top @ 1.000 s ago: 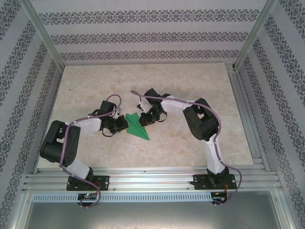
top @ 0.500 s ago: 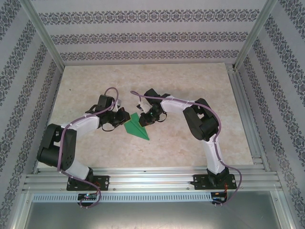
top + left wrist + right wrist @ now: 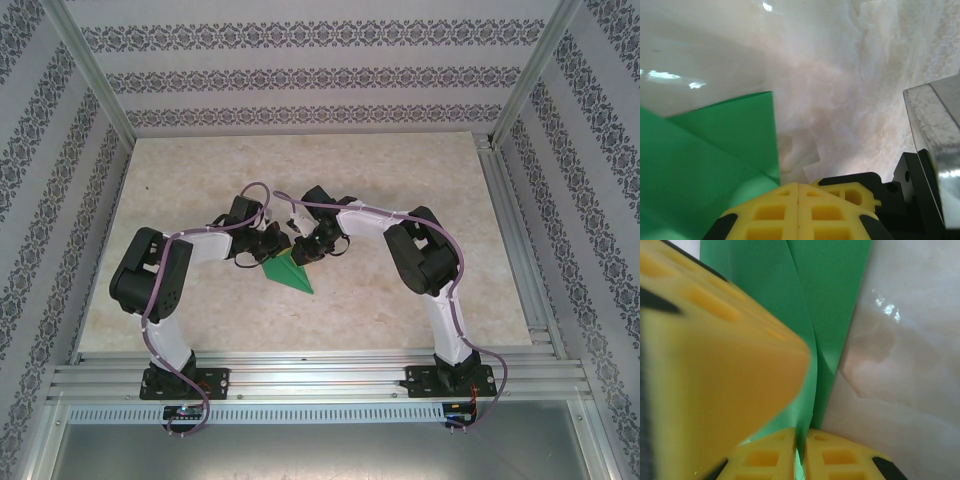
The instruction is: Fold a paper plane with a square sheet of paper (fold left side to right side)
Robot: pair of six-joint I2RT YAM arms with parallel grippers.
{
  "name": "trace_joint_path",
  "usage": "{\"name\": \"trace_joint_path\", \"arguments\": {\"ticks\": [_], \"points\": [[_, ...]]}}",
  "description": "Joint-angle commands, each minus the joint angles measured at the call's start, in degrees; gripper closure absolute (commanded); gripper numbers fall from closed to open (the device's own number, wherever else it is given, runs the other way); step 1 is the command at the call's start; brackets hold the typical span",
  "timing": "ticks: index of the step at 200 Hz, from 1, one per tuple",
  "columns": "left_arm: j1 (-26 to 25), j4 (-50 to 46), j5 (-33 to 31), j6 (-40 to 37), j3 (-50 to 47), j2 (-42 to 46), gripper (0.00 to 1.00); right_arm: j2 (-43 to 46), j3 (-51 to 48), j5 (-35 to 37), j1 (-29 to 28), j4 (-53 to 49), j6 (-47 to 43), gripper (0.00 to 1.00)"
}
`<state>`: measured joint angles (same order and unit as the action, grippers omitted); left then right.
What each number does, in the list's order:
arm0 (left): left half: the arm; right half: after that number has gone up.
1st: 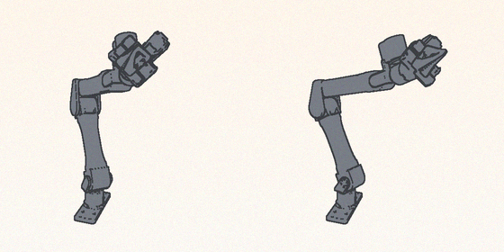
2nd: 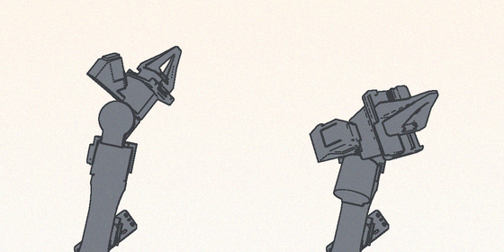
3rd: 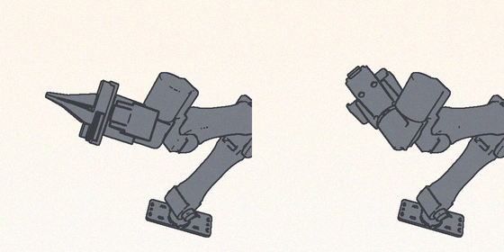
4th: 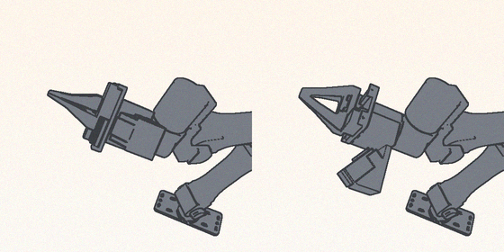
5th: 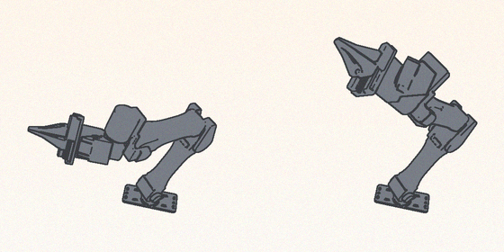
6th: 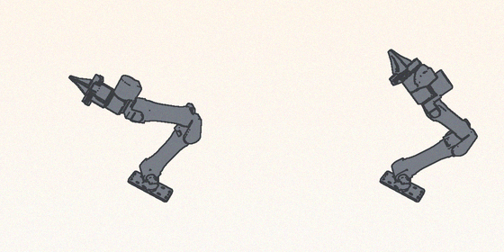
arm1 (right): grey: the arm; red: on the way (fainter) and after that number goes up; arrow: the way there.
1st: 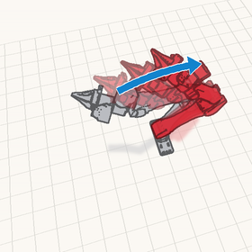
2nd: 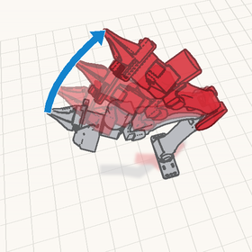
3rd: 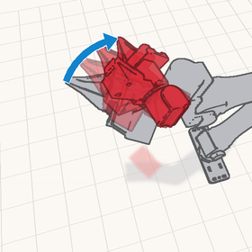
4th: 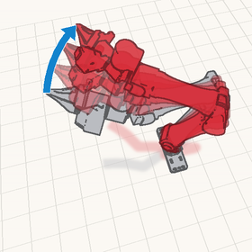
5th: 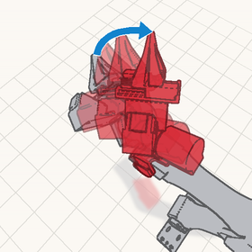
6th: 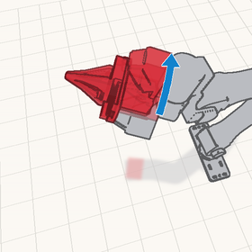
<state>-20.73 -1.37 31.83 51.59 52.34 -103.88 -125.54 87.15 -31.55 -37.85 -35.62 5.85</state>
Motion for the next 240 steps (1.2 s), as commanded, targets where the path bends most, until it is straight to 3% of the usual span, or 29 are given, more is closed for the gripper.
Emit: {"name": "trace_joint_path", "arguments": {"ticks": [1,109,151,212,240], "points": [[-0.8,1.9,-2.0,0.7,1.3,-1.4,0.98,-3.4,-1.6,5.5,-1.4,-4.0,-1.2,0.87],[-0.9,-4.5,-6.9,-3.8,-0.3,-1.7,0.97,-3.6,-0.9,6.6,-1.7,-5.1,-1.6,0.86],[-0.8,-5.2,-8.4,-4.7,-1.4,-2.1,0.97,-2.3,-0.5,6.1,-1.4,-4.9,-0.9,0.81],[-0.8,-4.7,-10.0,-5.1,-4.0,-2.1,0.97,7.4,-0.8,8.3,0.3,-5.1,2.4,0.70],[-0.8,-4.3,-9.9,-5.0,-4.1,-2.2,0.98,12.8,-4.3,9.1,-0.2,-3.8,4.1,0.71]]}}
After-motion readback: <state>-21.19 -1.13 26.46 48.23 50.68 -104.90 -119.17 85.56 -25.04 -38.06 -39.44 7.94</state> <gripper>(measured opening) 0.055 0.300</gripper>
